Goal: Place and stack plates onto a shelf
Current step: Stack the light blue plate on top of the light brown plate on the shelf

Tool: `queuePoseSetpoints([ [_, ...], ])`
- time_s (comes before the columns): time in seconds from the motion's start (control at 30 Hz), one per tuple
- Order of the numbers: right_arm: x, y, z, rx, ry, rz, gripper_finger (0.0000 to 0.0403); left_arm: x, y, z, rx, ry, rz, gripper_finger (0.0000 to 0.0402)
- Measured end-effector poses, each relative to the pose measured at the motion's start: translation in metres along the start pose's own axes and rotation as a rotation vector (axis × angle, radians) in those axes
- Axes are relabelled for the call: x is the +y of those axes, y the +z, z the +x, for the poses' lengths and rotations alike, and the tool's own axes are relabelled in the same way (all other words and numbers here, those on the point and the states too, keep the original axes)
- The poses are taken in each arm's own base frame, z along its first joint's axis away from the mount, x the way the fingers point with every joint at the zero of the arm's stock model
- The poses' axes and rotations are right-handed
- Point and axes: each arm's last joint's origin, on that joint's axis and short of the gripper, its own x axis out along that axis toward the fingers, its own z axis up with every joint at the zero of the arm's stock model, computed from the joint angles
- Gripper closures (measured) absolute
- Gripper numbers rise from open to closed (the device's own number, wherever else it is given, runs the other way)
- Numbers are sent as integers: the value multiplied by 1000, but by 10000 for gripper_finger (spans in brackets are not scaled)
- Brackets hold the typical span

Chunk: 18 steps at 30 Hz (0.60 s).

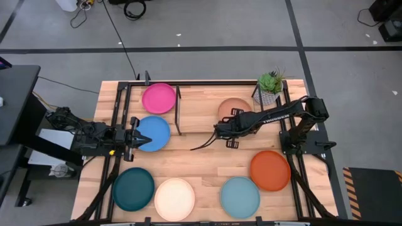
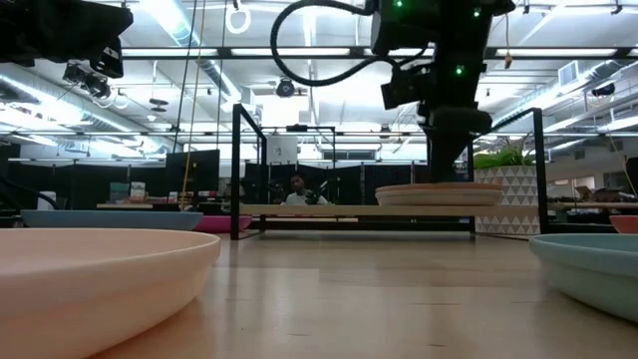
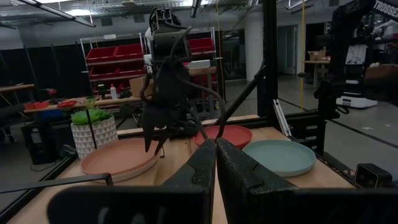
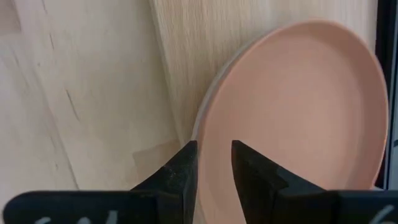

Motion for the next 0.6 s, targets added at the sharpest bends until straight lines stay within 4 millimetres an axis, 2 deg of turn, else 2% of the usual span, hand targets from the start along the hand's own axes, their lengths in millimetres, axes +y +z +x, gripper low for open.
queuePoseSetpoints([
  [0.17,-1,6,-21,-42,14,38,299,0,0,0,0,0,0,379],
  [0.27,5,10,-31,-72,91,64,299,0,0,0,0,0,0,379],
  [0.4,31,18,-38,-205,251,121,299,0,0,0,0,0,0,379],
  [0.6,77,19,-59,-433,363,47,299,0,0,0,-1,0,-4,379],
])
